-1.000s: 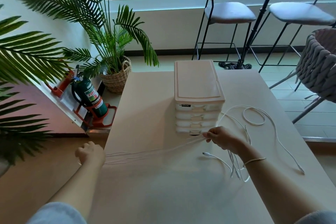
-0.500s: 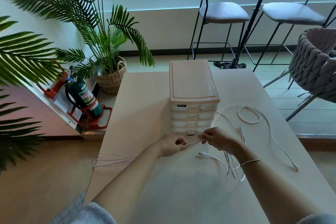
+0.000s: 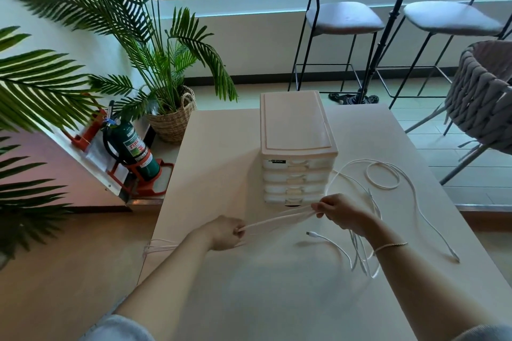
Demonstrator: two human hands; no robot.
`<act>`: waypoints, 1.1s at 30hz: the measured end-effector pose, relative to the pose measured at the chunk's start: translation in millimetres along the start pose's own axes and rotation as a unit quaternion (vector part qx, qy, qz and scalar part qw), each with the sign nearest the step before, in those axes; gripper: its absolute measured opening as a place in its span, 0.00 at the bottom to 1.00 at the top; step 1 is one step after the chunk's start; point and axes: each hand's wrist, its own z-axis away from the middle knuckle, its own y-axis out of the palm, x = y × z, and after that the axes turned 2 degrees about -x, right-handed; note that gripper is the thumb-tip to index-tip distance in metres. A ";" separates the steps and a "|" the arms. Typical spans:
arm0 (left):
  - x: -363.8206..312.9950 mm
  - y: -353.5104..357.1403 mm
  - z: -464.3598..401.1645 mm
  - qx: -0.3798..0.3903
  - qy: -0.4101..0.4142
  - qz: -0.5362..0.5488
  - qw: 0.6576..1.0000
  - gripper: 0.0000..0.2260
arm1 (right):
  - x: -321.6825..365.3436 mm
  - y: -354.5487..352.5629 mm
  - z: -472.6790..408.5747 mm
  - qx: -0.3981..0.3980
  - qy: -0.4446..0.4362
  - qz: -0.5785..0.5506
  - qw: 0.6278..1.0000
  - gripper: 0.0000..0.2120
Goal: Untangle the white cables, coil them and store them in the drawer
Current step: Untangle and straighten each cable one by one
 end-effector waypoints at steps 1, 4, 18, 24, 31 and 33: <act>15.6 1.7 5.0 0.008 -0.023 -0.023 0.999 0.08 | -3.3 -2.2 -0.6 -0.005 0.005 -0.002 1.000 0.16; 67.2 7.7 19.3 0.005 -0.101 -0.069 0.992 0.09 | -10.3 -6.6 -2.8 -0.018 0.014 0.008 1.000 0.17; 82.8 14.8 22.5 -0.156 -0.355 -0.238 0.891 0.19 | 7.3 8.7 -3.7 -0.022 -0.013 0.003 1.000 0.16; -10.5 14.2 -17.8 -0.111 -0.002 -0.026 0.993 0.27 | 12.7 10.5 -0.8 -0.014 -0.014 -0.015 1.000 0.16; -73.2 14.0 -27.8 -0.144 0.100 0.011 0.984 0.12 | 13.6 7.1 5.4 -0.015 -0.027 0.017 0.999 0.16; -64.2 17.8 -29.5 -0.117 0.099 -0.021 0.988 0.11 | 12.2 5.4 7.6 -0.016 -0.031 0.028 0.999 0.16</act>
